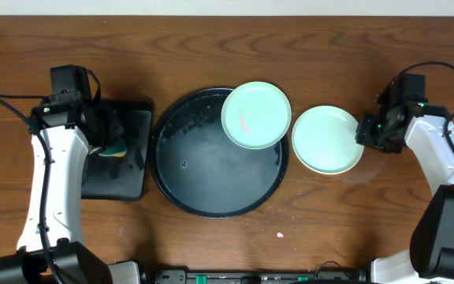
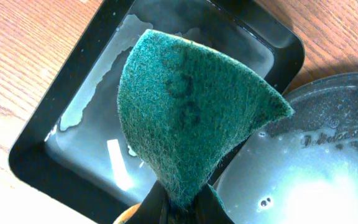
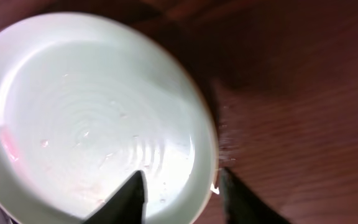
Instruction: Clean dirty plates on tray and stack at the side
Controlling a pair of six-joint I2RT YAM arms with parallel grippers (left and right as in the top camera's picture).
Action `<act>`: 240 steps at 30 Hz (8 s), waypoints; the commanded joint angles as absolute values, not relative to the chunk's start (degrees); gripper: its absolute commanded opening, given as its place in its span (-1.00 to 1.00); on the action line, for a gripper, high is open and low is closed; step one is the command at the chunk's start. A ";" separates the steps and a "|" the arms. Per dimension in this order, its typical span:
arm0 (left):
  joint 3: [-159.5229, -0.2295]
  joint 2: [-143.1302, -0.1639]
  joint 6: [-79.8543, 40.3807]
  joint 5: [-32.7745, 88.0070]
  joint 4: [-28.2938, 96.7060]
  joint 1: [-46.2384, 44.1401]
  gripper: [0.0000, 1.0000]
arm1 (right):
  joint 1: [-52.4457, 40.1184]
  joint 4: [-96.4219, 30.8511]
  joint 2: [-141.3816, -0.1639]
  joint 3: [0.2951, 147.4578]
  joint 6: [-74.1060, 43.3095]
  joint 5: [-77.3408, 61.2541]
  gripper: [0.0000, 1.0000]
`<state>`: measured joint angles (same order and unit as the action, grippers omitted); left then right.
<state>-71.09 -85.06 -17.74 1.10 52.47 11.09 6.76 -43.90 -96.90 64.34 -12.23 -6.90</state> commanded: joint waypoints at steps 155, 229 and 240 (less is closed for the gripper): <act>-74.37 -111.44 -27.35 -10.24 40.10 -16.51 -0.85 | -31.51 -41.93 -124.16 86.24 -24.58 -16.47 -0.98; -92.01 -98.17 -20.27 -7.97 67.07 4.75 -0.85 | -60.20 -40.45 -98.43 86.91 -1.06 66.87 -0.98; -92.01 -98.17 -20.25 -7.97 67.31 4.75 -0.85 | -61.91 -32.12 -98.43 86.89 5.85 71.85 -0.98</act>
<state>-91.31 -97.95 -19.51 -6.85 67.09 4.71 -61.06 -32.27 -100.31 86.50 4.19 68.60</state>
